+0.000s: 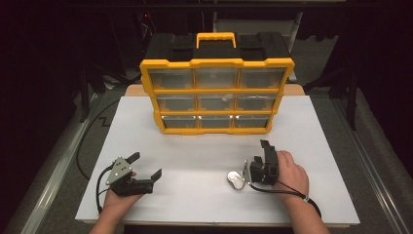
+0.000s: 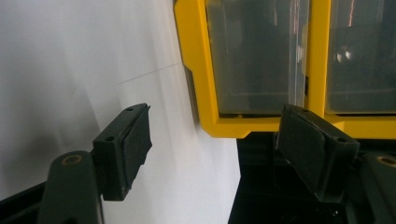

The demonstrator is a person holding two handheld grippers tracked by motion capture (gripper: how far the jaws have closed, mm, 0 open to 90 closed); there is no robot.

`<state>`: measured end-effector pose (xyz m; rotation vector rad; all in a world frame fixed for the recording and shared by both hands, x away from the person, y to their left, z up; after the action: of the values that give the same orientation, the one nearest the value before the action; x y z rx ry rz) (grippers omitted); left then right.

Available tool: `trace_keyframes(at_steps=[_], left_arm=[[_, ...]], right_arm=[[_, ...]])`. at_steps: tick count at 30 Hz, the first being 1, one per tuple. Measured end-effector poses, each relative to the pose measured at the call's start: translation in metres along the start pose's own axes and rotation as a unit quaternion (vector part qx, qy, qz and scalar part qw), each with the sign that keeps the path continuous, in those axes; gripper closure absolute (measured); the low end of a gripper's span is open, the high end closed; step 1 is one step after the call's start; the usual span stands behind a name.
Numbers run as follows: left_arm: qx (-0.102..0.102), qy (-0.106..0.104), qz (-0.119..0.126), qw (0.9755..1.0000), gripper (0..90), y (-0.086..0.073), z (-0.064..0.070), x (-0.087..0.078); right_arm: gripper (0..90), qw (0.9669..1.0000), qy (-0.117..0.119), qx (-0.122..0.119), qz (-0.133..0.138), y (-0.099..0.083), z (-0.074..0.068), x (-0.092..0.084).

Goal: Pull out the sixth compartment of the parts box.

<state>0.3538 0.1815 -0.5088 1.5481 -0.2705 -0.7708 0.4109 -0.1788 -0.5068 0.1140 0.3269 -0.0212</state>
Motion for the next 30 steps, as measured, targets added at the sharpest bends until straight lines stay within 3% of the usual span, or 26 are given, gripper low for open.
trace_keyframes(at_steps=[9,15,17,19,30], left_arm=[[-0.002,-0.006,0.0,1.0,0.4,0.0,0.002,0.001],[0.0,-0.007,0.005,1.0,0.4,0.001,0.002,0.001],[0.002,-0.009,0.005,0.9999,0.4,0.001,0.003,0.001],[0.003,-0.009,0.006,0.9999,0.4,0.001,0.003,0.001],[0.006,-0.013,0.01,0.9998,0.4,0.002,0.006,0.0]], right_arm=[[34.1,0.9999,-0.011,0.003,0.002,0.005,0.008,0.004],[36.8,0.9996,-0.026,0.002,0.011,0.01,0.022,0.004],[37.8,0.9992,-0.035,0.014,0.011,0.011,0.026,0.004],[39.3,0.9993,-0.037,0.001,0.011,0.013,0.031,0.002],[42.8,0.9981,-0.059,0.007,0.017,0.019,0.051,0.001]])
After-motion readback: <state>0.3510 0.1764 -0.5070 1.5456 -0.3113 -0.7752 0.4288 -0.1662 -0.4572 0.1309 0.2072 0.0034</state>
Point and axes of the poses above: each handheld gripper's, and its own axes: x roughly forward along the jaws, y roughly out of its top, z roughly to its right, the point moved 9 cm from there along x, roughly forward along the jaws, and after that the axes turned 2 degrees about z, right-handed, at the moved point
